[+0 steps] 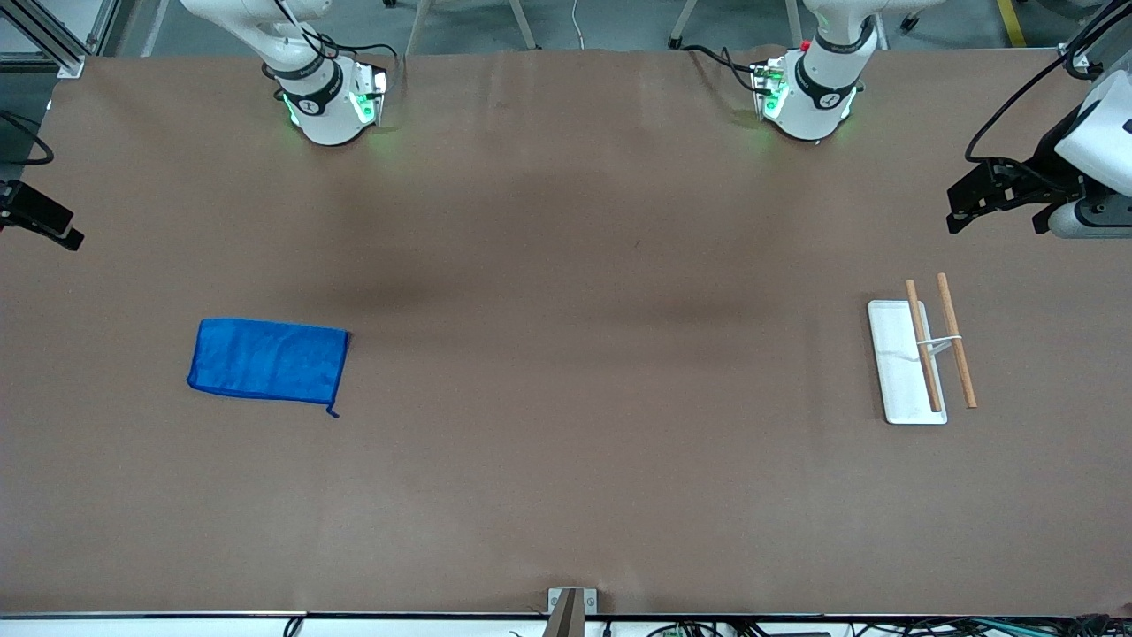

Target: Right arm passes towel to left arm to hang

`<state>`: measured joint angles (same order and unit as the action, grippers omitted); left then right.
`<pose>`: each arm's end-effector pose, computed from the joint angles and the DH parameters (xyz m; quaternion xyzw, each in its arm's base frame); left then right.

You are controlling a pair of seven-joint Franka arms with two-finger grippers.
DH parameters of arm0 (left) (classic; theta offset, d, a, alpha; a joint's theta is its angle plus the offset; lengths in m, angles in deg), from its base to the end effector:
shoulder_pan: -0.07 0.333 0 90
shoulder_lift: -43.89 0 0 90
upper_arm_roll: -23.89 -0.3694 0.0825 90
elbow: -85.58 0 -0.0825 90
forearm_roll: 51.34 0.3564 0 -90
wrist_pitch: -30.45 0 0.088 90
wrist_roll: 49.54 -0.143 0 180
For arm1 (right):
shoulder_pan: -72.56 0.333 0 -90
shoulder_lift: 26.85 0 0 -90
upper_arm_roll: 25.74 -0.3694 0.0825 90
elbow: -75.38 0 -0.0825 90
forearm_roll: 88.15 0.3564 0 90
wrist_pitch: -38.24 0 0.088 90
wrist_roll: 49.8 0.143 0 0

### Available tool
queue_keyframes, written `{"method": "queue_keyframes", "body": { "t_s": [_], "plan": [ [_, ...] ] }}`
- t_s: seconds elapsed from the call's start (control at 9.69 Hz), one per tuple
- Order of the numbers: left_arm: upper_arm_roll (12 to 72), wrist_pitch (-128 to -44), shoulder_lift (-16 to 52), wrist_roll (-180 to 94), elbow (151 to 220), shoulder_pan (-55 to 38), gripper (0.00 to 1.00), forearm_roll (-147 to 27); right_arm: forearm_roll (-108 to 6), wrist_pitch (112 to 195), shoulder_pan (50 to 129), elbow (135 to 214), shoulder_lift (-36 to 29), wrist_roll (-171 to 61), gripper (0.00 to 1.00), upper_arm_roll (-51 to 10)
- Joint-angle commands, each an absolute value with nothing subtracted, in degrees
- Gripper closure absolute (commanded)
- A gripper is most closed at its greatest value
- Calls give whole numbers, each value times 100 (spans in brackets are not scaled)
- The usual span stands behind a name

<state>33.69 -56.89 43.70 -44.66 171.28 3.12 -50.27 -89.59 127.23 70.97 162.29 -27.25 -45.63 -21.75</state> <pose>0.5216 -0.0588 0.6693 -0.9998 0.0158 -0.0135 0.0077 0.5219 -0.0548 0.6680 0.9960 -0.0855 0.0215 0.0126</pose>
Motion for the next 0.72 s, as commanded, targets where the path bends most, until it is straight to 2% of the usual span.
{"method": "queue_keyframes", "body": {
  "t_s": [0.0, 0.31, 0.62],
  "plan": [
    [3400, -5744, 4416, -4382, 17400, 323, 0, -4915, -8876, 12648, 7080, 16160, -2712, -4593, 0, -2187],
    [3409, -5744, 4398, -4383, 17400, 305, 0, -4915, -8885, 12648, 7089, 16221, -2712, -4628, 0, -2187],
    [3409, -5744, 4372, -4383, 17400, 305, 0, -4915, -8902, 12953, 7019, 16896, -2484, -5305, 0, -2135]
  ]
}}
